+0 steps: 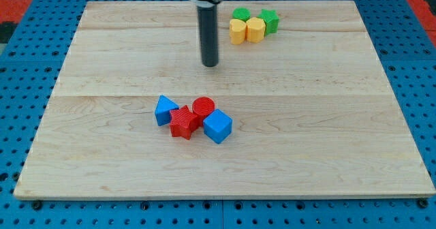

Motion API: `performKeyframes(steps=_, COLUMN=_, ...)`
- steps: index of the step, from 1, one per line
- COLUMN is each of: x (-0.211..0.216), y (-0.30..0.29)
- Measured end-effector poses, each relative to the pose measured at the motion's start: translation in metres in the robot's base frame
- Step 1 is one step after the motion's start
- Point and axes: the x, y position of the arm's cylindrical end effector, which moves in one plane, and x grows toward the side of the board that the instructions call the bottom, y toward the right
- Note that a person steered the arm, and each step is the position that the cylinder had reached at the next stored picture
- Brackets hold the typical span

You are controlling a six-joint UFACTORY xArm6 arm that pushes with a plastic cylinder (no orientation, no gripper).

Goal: Push the green star into the green circle

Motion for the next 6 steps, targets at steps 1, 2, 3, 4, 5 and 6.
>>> performKeyframes(steps=1, x=0.000, y=0.112)
performKeyframes(steps=2, x=-0.044, y=0.191)
performKeyframes(steps=3, x=-0.111, y=0.181)
performKeyframes(steps=4, x=-0.123, y=0.135)
performKeyframes(steps=5, x=-0.128, y=0.098)
performKeyframes(steps=6, x=-0.128, y=0.089)
